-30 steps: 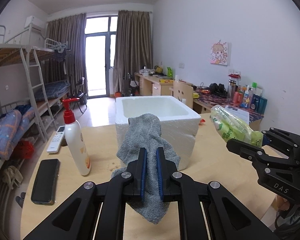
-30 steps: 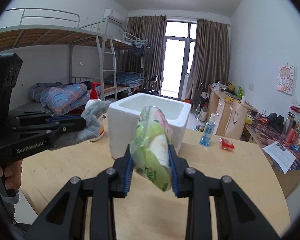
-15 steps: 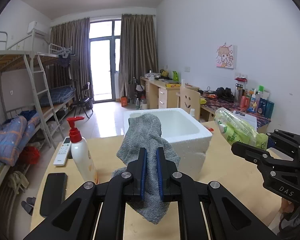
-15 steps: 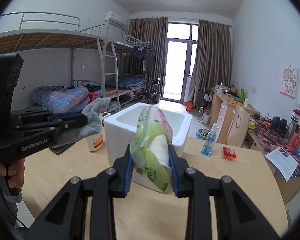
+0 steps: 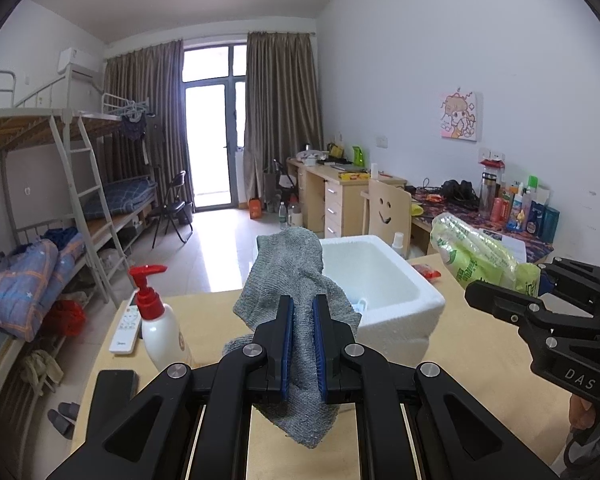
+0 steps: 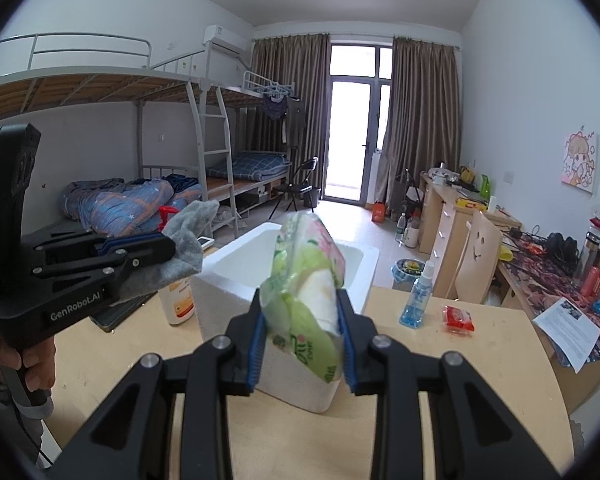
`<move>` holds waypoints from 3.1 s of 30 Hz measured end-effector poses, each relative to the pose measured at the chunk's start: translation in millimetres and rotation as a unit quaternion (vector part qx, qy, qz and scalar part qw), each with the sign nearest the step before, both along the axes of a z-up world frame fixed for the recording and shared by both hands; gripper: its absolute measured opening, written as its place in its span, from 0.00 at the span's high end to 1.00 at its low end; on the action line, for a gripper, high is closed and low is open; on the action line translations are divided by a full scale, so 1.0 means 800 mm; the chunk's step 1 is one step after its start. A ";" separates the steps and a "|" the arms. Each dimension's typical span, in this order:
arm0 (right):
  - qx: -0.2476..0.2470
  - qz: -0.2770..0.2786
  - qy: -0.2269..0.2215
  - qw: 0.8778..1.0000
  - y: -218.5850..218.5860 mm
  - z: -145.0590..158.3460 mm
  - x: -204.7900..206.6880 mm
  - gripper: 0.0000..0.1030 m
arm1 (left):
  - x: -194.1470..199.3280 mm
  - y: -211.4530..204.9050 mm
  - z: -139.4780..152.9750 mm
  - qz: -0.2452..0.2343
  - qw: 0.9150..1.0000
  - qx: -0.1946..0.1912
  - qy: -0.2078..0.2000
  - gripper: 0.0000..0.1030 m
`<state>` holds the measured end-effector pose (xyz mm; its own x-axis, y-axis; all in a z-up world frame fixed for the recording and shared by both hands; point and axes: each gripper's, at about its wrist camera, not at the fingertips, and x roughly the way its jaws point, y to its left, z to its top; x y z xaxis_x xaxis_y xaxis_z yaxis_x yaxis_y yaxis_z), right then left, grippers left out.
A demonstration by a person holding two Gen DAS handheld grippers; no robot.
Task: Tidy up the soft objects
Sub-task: 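Lift and carry the grey sock and tissue pack over the foam box with both grippers, then lower the tissue pack into the foam box and open the right gripper, then lower the grey sock into the foam box and open the left gripper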
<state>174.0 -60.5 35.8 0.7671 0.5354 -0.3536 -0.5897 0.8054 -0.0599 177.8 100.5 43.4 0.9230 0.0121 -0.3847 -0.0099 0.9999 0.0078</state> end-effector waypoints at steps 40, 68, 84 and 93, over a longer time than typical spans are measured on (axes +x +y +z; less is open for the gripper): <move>-0.038 0.038 0.055 0.997 0.060 -0.006 0.118 0.65 | 0.053 0.031 -0.006 0.031 1.000 0.003 0.000 0.90; -0.027 0.040 0.035 0.998 0.050 0.009 0.111 0.27 | 0.061 0.027 -0.003 0.023 1.000 0.001 0.004 0.90; 0.005 0.001 0.019 1.000 -0.010 0.021 0.096 0.11 | 0.089 -0.001 0.004 -0.015 1.000 -0.003 0.021 0.90; 0.026 -0.026 0.010 0.999 -0.041 0.019 0.086 0.01 | 0.104 -0.017 0.000 -0.025 0.999 0.006 0.030 0.90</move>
